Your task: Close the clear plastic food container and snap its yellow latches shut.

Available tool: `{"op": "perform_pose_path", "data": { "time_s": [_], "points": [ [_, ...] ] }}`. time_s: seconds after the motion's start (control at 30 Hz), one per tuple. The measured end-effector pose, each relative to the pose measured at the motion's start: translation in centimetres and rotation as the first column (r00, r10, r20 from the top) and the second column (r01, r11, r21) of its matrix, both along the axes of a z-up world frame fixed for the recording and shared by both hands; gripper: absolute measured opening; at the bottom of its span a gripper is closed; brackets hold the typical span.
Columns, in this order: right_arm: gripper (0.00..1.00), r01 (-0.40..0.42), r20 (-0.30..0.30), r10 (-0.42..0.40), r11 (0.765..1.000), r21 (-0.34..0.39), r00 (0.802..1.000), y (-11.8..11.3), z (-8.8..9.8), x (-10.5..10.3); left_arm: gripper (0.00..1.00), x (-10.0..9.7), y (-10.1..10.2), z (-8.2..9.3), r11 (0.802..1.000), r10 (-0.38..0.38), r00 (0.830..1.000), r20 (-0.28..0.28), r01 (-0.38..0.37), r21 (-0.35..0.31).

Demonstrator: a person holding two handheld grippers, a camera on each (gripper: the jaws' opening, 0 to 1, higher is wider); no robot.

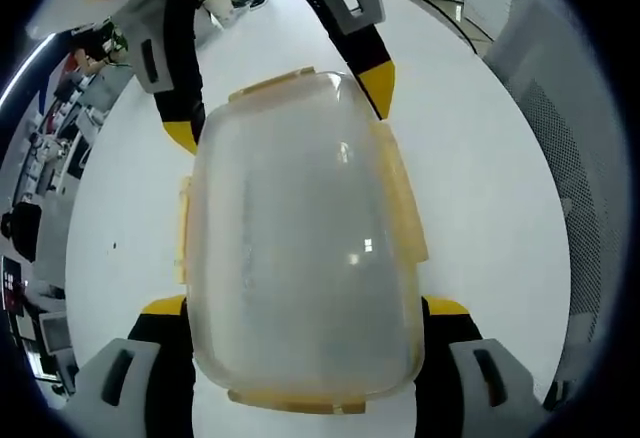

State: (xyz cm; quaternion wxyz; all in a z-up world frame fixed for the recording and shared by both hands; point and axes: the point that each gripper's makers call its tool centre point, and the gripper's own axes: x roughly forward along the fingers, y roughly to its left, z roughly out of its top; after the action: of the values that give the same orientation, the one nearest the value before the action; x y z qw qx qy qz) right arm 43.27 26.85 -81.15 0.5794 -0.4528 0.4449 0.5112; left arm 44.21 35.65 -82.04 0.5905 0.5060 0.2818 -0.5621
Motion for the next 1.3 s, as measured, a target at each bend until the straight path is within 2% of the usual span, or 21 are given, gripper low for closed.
{"op": "perform_pose_path", "data": {
  "time_s": [0.23,0.33,0.57,1.3],
  "points": [
    [0.84,-0.002,0.010,0.002,1.000,0.007,1.000,0.0,-0.1,0.0,0.94,0.0,-0.1,0.1,1.000,0.000,1.000,0.003,0.000,0.007],
    [0.84,-0.003,0.012,0.003,1.000,0.007,1.000,0.0,-0.1,0.0,0.99,0.1,-0.4,0.3,1.000,-0.027,0.999,0.047,0.026,0.007],
    [0.84,-0.003,0.013,0.003,1.000,0.009,1.000,0.0,-0.2,0.0,0.99,0.0,-0.9,0.5,0.999,-0.032,0.998,0.050,0.032,0.000],
    [0.85,-0.001,0.038,0.000,1.000,0.010,0.999,0.0,-0.1,0.0,0.99,-0.5,0.3,0.6,1.000,-0.021,0.999,0.048,0.021,0.012]
  ]
}}
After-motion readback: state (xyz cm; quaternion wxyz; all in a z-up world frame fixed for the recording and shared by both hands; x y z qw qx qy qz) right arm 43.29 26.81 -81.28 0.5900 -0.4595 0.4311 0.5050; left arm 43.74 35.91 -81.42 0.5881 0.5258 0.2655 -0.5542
